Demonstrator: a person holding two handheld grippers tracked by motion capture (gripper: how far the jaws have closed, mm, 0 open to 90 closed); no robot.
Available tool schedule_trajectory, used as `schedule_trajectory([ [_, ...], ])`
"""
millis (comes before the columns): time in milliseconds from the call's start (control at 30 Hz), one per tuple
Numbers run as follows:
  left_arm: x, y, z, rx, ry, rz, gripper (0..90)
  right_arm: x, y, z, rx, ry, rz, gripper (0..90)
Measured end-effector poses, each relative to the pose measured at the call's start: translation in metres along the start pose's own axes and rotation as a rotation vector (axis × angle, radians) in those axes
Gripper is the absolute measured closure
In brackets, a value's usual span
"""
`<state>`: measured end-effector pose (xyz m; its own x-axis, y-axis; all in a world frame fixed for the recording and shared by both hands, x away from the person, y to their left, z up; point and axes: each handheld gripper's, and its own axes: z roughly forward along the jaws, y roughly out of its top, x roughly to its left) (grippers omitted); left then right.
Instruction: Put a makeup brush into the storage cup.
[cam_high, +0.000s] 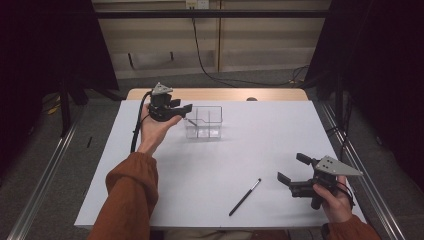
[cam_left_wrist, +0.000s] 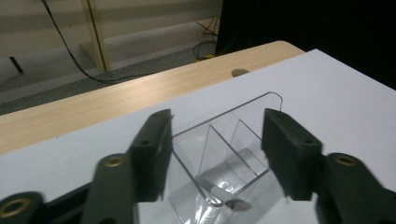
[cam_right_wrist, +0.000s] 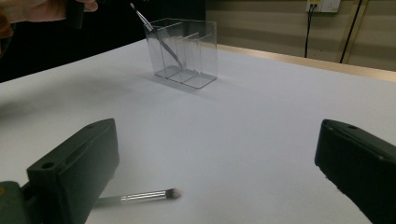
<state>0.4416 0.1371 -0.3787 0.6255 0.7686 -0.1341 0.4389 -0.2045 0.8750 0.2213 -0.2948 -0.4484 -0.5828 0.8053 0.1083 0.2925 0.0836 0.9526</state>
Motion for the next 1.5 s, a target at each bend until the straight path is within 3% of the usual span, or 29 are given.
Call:
schedule_trajectory([
  [233,0.003,-0.007,-0.003,-0.013,0.014,-0.013,15.0,0.000,0.000,0.000,-0.001,0.002,-0.001,0.0],
  [367,0.005,-0.011,-0.008,-0.035,0.024,-0.022,9.9,0.000,0.000,0.000,0.001,0.002,-0.001,0.0],
  [500,0.005,-0.015,-0.012,-0.048,0.004,-0.018,4.9,0.000,0.000,0.000,0.001,0.000,0.002,0.0],
  [633,0.005,-0.015,-0.017,-0.055,-0.015,-0.042,2.1,0.000,0.000,0.000,0.000,-0.001,0.002,0.0],
  [700,0.003,-0.015,-0.020,-0.074,-0.031,-0.024,2.0,0.000,0.000,0.000,0.001,0.000,0.002,0.0],
  [767,0.001,-0.016,-0.023,-0.079,-0.018,-0.003,2.0,0.000,0.000,0.001,0.002,0.001,0.003,0.0],
  [900,-0.001,-0.018,-0.029,-0.097,-0.024,0.005,2.0,0.000,0.000,0.000,0.001,0.002,0.003,0.0],
  [1000,-0.003,-0.021,-0.035,-0.083,-0.047,0.006,2.0,0.000,0.000,0.000,0.001,0.003,0.001,0.0],
  [1067,-0.007,-0.024,-0.038,-0.093,-0.020,0.020,2.0,0.000,0.000,0.000,0.002,0.004,0.000,0.0],
  [1300,-0.012,-0.032,-0.048,-0.138,-0.013,0.034,2.4,0.000,0.000,0.000,0.001,0.005,0.000,0.0],
  [1367,-0.013,-0.034,-0.050,-0.133,-0.026,0.036,2.4,0.000,0.000,0.000,0.003,0.005,-0.001,0.0],
  [1500,-0.015,-0.038,-0.055,-0.135,-0.013,0.044,2.2,0.001,0.000,0.000,0.004,0.007,-0.003,0.0],
])
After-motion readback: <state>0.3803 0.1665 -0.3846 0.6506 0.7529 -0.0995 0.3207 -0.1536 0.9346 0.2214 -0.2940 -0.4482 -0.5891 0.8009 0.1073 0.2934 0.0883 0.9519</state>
